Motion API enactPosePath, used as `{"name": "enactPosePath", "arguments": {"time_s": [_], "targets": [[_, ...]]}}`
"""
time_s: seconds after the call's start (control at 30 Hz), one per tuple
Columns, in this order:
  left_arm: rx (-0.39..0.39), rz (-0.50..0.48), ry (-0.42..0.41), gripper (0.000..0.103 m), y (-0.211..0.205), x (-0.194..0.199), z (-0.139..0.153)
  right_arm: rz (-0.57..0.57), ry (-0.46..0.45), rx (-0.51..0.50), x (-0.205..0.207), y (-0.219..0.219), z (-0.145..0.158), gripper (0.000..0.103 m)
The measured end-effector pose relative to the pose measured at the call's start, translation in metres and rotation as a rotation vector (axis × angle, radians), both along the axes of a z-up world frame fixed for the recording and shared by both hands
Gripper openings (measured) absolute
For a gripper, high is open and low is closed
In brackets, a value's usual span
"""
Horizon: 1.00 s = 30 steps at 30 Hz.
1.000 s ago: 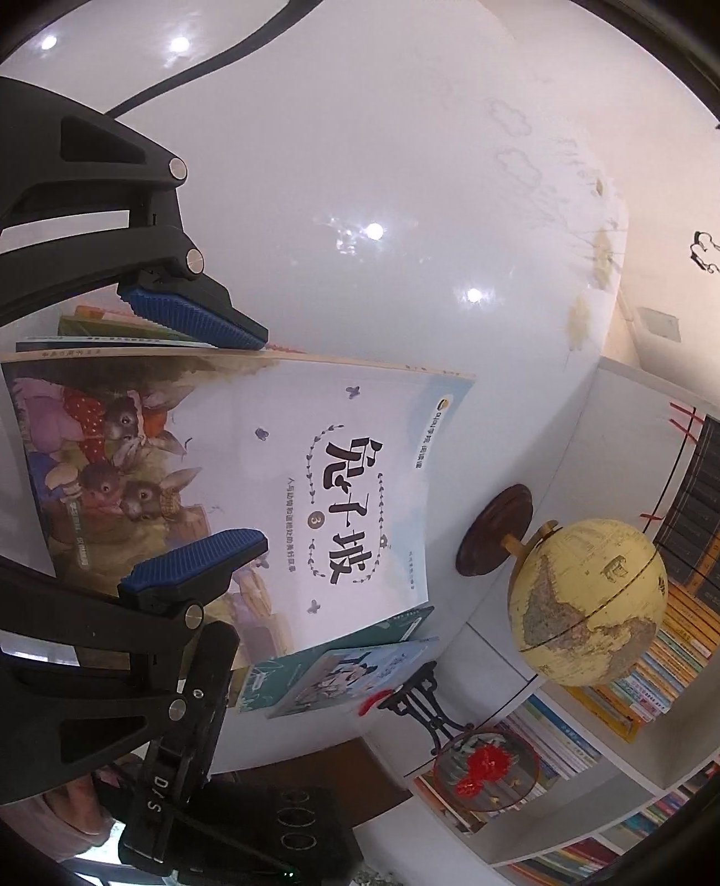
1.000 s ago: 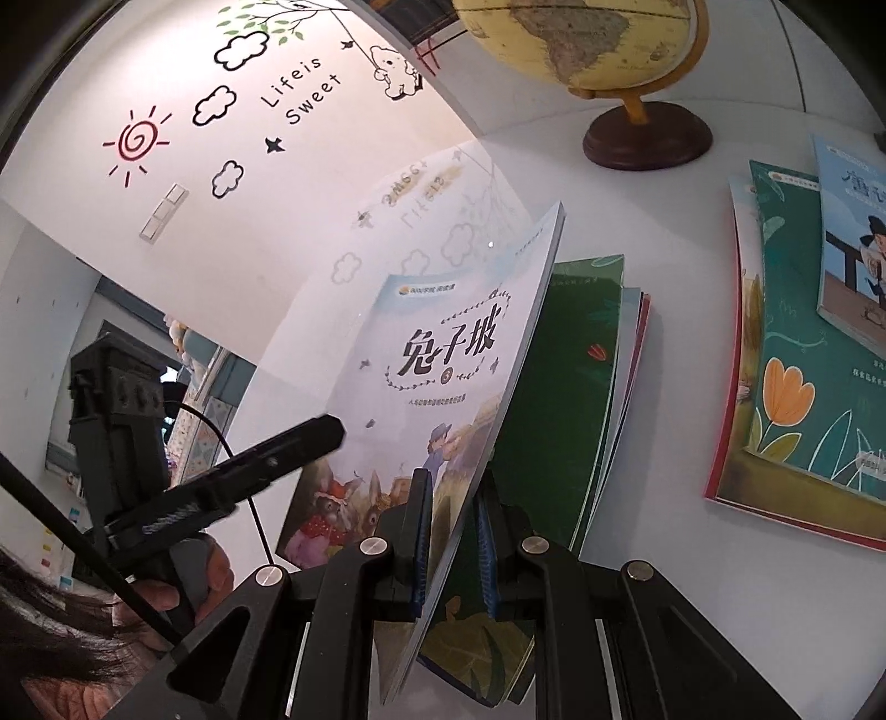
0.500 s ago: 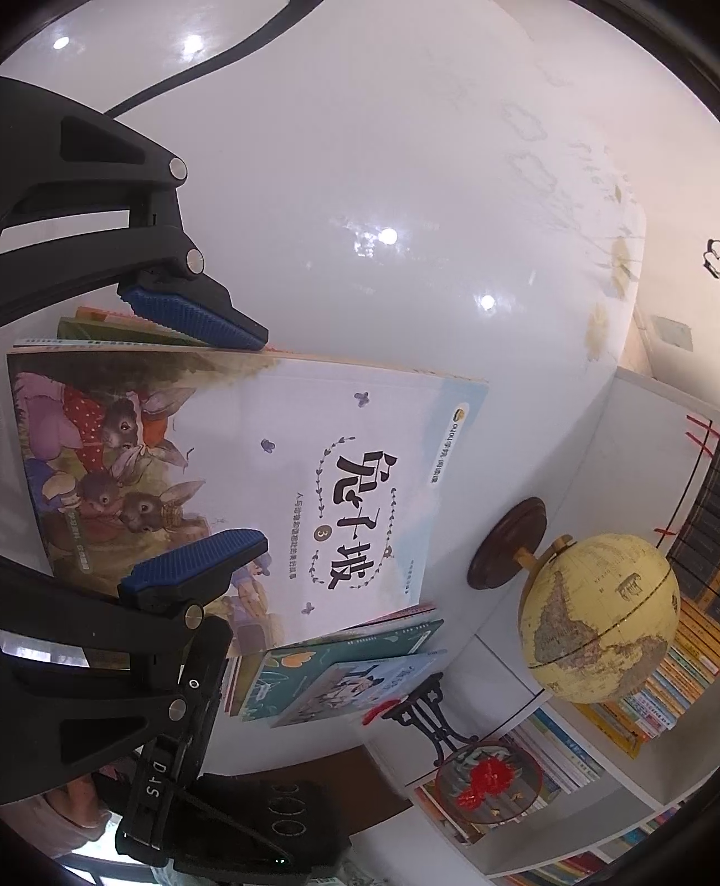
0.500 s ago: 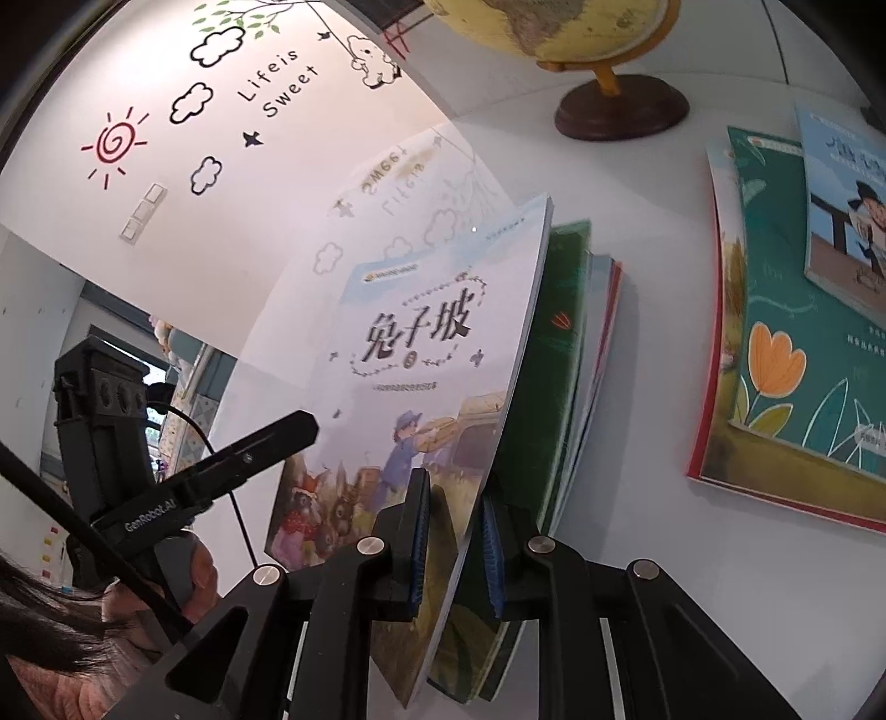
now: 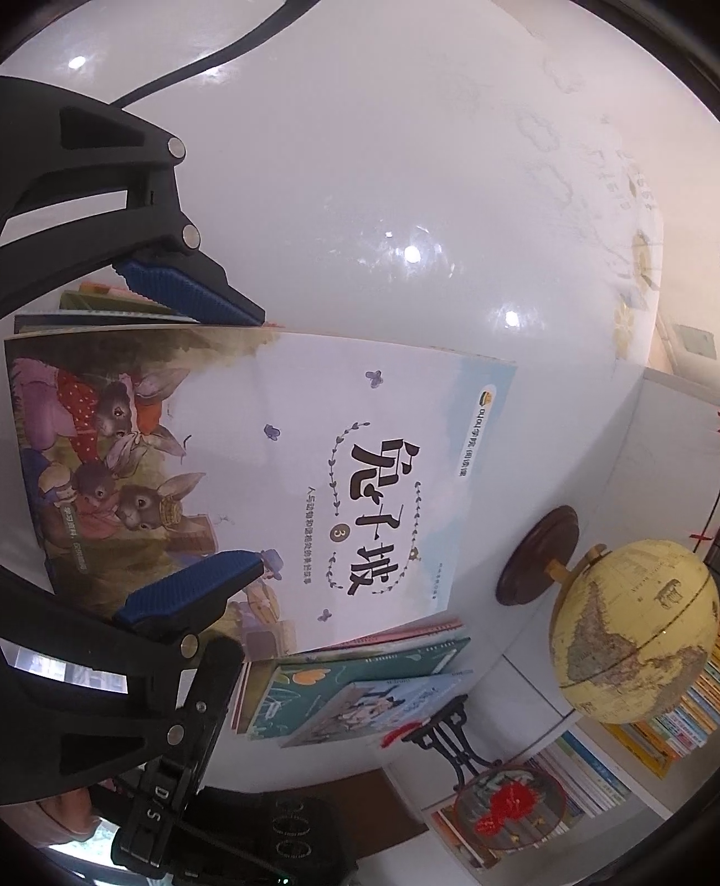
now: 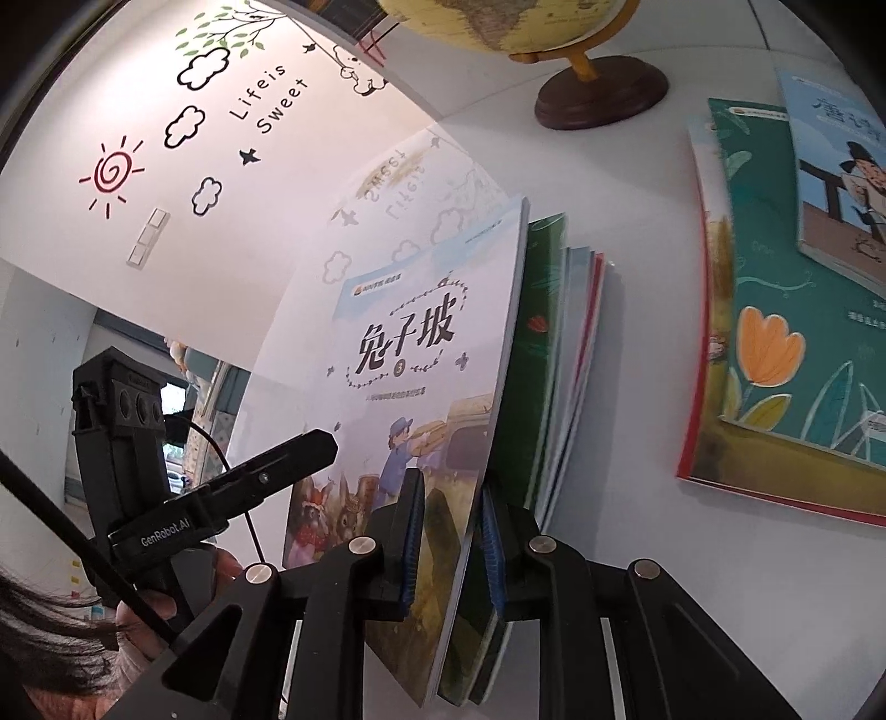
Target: Organize books
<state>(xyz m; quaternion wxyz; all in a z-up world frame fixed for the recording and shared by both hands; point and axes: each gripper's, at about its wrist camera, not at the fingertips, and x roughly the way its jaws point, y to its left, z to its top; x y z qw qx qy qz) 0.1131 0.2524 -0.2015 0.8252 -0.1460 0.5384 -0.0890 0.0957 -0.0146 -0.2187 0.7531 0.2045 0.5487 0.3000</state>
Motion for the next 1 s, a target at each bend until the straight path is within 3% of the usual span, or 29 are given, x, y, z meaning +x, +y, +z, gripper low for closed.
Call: {"name": "enactPosePath", "arguments": {"time_s": [0.1, 0.23, 0.3, 0.33, 0.47, 0.7, 0.83, 0.93, 1.0], "targets": [[0.003, 0.025, 0.006, 0.079, -0.001, 0.002, 0.001, -0.012, 0.007, 0.004, -0.002, -0.009, 0.001, 0.022], [0.013, 0.065, 0.006, 0.079, 0.002, 0.008, 0.004, -0.006, -0.061, -0.067, -0.008, -0.02, 0.015, 0.029], [0.037, 0.066, -0.001, 0.079, -0.001, 0.011, 0.008, -0.004, -0.098, -0.096, -0.01, -0.028, 0.021, 0.052], [0.054, 0.063, -0.012, 0.08, -0.005, 0.013, 0.012, -0.004, -0.122, -0.117, -0.012, -0.034, 0.025, 0.055], [0.081, 0.038, -0.035, 0.08, -0.023, 0.023, 0.022, 0.008, -0.19, -0.231, -0.011, -0.049, 0.034, 0.055], [0.099, -0.058, -0.08, 0.08, -0.09, 0.046, 0.038, 0.074, -0.386, -0.541, 0.0, -0.08, 0.052, 0.055], [0.065, -0.106, -0.092, 0.082, -0.132, 0.058, 0.041, 0.055, -0.495, -0.687, 0.004, -0.103, 0.057, 0.055], [0.049, -0.122, -0.092, 0.082, -0.16, 0.067, 0.035, -0.05, -0.488, -0.705, 0.014, -0.129, 0.053, 0.056], [0.056, -0.14, -0.089, 0.082, -0.183, 0.074, 0.03, -0.151, -0.446, -0.651, 0.022, -0.156, 0.048, 0.056]]}}
